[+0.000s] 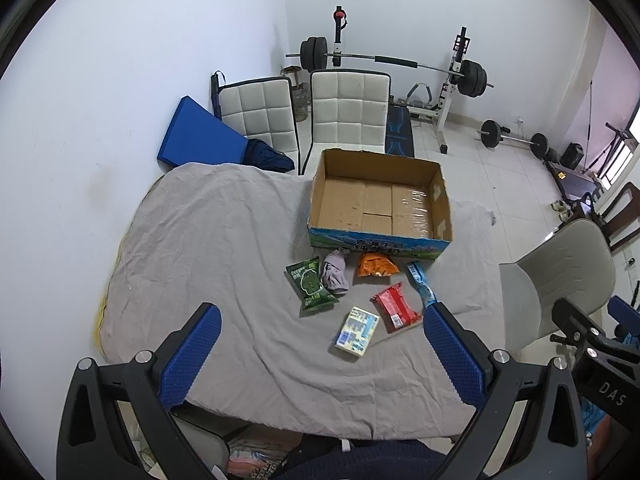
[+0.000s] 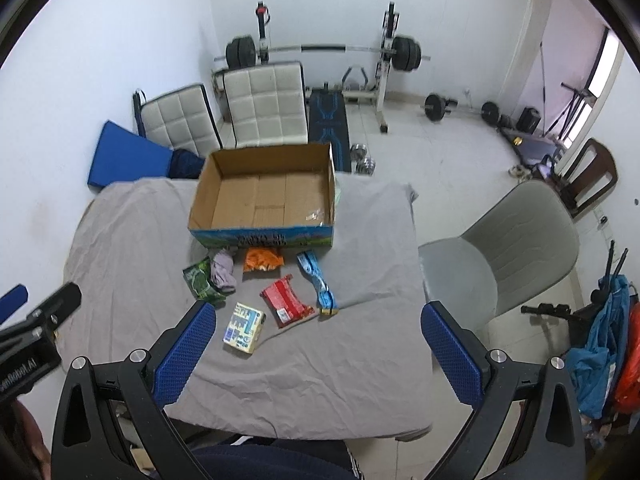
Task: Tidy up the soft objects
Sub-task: 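Grasp the yellow milk carton with the left gripper while the right grasps the red bag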
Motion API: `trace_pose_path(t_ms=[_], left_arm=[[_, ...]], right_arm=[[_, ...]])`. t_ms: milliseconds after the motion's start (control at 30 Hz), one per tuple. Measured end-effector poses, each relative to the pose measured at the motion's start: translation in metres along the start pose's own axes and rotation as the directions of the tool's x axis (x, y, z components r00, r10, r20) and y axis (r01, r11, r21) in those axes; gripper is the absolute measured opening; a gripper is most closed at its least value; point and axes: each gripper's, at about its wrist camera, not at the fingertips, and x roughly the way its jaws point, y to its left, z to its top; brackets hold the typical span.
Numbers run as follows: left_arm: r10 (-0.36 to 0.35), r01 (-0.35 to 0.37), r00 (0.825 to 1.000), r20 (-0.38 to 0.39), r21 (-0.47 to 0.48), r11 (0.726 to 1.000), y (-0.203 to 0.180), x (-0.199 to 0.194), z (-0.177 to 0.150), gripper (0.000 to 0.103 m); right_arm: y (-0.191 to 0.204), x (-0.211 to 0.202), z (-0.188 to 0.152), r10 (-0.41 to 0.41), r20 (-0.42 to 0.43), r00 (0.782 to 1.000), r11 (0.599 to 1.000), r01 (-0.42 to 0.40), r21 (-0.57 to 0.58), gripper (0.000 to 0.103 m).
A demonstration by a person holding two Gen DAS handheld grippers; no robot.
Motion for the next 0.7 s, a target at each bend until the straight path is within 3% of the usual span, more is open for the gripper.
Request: trace_pose_path(t_ms=[167, 300, 500, 700], left_arm=[[0.004, 0.000, 0.996, -0.092, 0.045, 0.999, -0.006, 0.071, 0.001, 0.103], [0.007, 0.015, 0.975, -0.222, 0.097, 0.995, -0.021, 0.150, -0.013, 0.103], [-0.007, 0.079, 0.902, -0.433, 0.149, 0.986, -0.057, 0.276, -0.053, 0.103], [0.000, 0.110, 0.795, -0.607, 0.143, 0.984, -0.079, 0.387, -0.101, 0.102]], right_arm=[[-0.004, 0.091, 0.003, 0.019, -0.151, 0.988, 0.998, -0.027, -0.050, 0.103], [-0.004, 0.181, -0.010, 0.049, -0.299, 0.953, 0.995, -0.073, -0.069, 0.103], [-0.002, 0.294, -0.038, 0.011, -0.426, 0.905, 0.989, -0.073, -0.128, 0.103], [0.000, 0.366, -0.051, -0.002, -0.513, 0.858, 0.989, -0.075, -0.130, 0.103]])
